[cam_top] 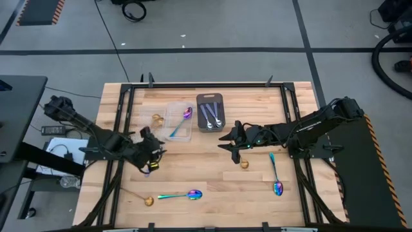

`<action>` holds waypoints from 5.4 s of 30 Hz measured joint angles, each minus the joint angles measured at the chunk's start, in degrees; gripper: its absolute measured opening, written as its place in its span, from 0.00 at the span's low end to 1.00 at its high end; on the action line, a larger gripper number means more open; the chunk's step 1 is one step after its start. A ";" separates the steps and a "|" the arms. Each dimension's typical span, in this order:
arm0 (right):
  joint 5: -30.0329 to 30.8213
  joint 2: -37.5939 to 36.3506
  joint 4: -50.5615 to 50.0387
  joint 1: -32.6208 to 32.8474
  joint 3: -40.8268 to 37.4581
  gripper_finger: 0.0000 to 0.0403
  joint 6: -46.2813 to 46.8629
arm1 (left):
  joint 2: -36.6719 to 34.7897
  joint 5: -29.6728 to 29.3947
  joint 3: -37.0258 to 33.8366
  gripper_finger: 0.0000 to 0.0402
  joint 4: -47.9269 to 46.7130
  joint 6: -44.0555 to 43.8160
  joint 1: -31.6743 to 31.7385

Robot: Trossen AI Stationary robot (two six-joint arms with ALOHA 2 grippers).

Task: Sort silverware by color (type)
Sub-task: Put the purple spoon into the black transparent bin

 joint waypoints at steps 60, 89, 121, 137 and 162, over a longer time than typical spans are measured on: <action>1.79 5.64 1.54 0.02 1.60 0.39 -0.54 | 28.02 15.46 -2.36 0.18 -5.71 -41.50 0.21; 0.99 5.64 1.55 0.05 1.60 0.39 -1.60 | 25.55 9.42 1.90 0.01 0.75 -22.86 -0.55; -5.79 5.66 8.92 2.68 1.57 0.51 -16.04 | 25.51 -3.05 2.01 0.00 55.23 40.94 5.68; -0.37 5.66 19.76 3.40 1.57 0.51 -22.97 | 25.49 4.34 2.01 0.00 76.72 57.23 10.66; -5.46 5.66 31.89 -0.73 1.57 0.50 -29.92 | 31.65 30.71 7.72 0.00 94.86 59.58 23.04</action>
